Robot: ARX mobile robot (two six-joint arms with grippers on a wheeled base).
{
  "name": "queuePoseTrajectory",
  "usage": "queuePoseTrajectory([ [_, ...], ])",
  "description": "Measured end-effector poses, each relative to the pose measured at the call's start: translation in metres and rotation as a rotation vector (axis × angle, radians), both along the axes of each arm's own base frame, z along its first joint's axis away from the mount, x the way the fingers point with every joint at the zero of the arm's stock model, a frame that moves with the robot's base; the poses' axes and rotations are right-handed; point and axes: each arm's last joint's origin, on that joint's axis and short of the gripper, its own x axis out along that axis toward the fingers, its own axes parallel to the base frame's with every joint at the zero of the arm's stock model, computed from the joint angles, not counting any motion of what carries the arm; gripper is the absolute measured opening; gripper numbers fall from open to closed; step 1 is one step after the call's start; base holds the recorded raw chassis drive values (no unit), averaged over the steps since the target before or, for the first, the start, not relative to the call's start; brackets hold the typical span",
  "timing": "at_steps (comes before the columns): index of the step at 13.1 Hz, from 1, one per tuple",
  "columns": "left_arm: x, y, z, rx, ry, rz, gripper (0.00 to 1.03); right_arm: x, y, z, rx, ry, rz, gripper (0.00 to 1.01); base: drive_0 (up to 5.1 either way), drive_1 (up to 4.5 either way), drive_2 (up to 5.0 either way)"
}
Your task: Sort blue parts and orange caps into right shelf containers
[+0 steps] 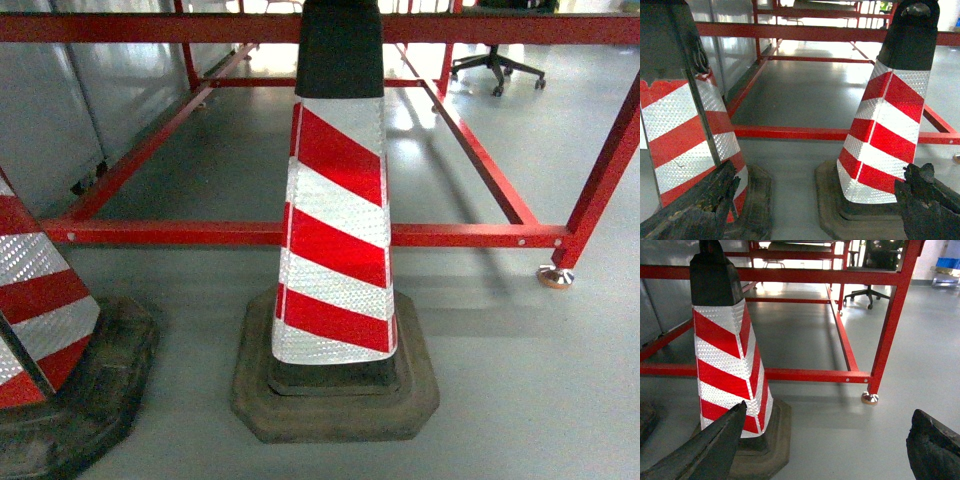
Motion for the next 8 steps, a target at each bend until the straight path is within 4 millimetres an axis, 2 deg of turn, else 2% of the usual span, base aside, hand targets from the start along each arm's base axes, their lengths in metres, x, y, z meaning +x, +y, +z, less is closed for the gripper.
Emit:
queuePoseTrajectory([
  [8, 0.0000, 0.0000, 0.0000, 0.000, 0.000, 0.000, 0.98, 0.0000, 0.0000, 0.0000, 0.000, 0.000, 0.000, 0.98, 0.0, 0.00, 0.0],
])
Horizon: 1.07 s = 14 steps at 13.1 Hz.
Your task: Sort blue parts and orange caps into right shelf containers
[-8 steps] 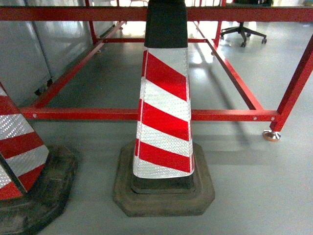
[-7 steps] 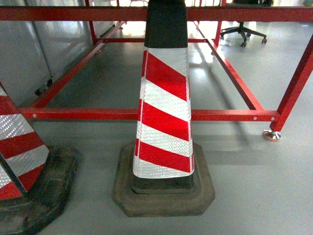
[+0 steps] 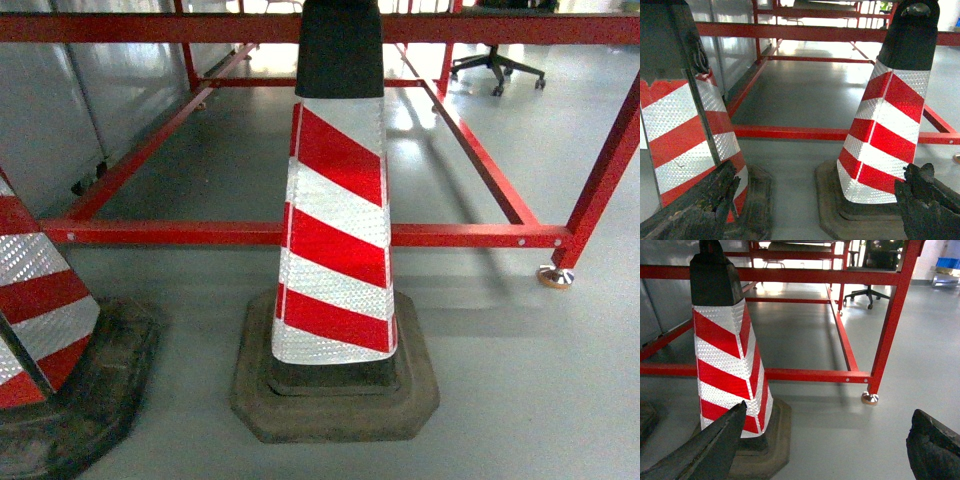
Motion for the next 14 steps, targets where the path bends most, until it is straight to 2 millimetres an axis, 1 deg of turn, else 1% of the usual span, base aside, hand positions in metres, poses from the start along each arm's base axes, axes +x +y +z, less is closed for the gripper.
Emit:
queuePoseTrajectory([
  [14, 0.0000, 0.0001, 0.0001, 0.000, -0.001, 0.002, 0.98, 0.0000, 0.0000, -0.0001, 0.000, 0.001, 0.000, 0.98, 0.0, 0.00, 0.0],
])
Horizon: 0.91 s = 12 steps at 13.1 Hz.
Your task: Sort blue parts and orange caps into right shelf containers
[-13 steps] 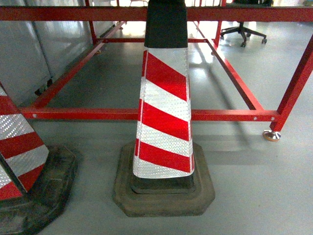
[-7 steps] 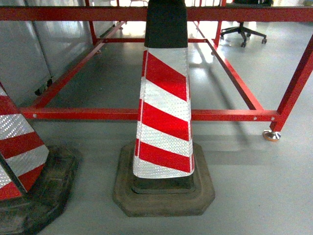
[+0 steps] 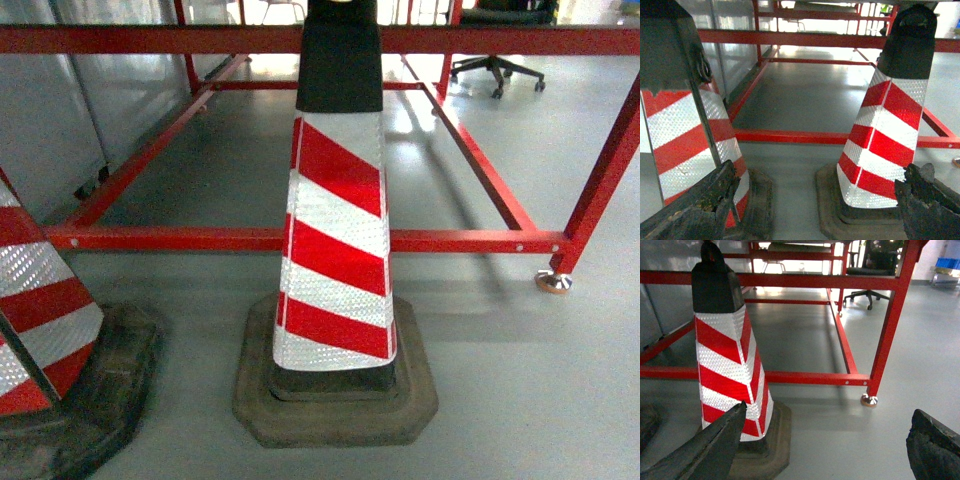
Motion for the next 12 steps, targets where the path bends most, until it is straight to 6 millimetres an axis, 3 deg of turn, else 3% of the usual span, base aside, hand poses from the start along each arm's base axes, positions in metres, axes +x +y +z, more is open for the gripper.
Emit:
queuePoseTrajectory([
  [12, 0.0000, -0.0001, 0.0000, 0.000, 0.000, -0.003, 0.98, 0.0000, 0.0000, 0.0000, 0.001, 0.000, 0.000, 0.98, 0.0, 0.00, 0.0],
])
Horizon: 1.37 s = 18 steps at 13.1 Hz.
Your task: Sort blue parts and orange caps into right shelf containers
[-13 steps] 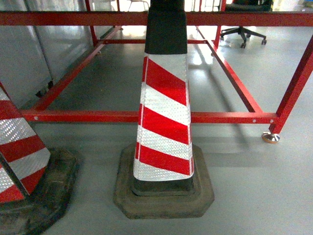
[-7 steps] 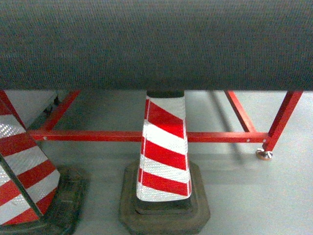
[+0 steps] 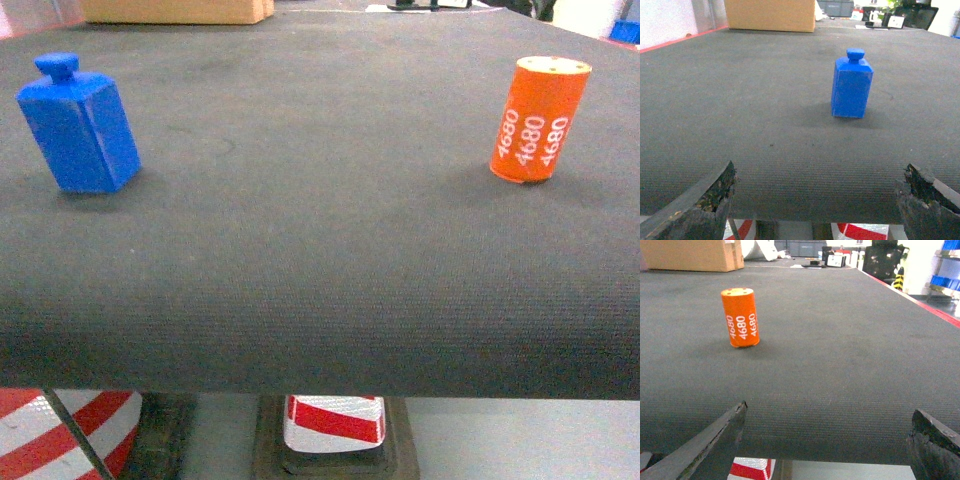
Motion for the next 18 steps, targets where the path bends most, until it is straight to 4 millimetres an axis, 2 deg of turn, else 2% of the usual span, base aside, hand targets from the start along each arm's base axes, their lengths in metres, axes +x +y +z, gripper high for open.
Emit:
queuePoseTrajectory([
  [18, 0.0000, 0.0000, 0.0001, 0.000, -0.001, 0.001, 0.98, 0.0000, 0.0000, 0.0000, 0.000, 0.000, 0.000, 0.98, 0.0, 0.00, 0.0],
])
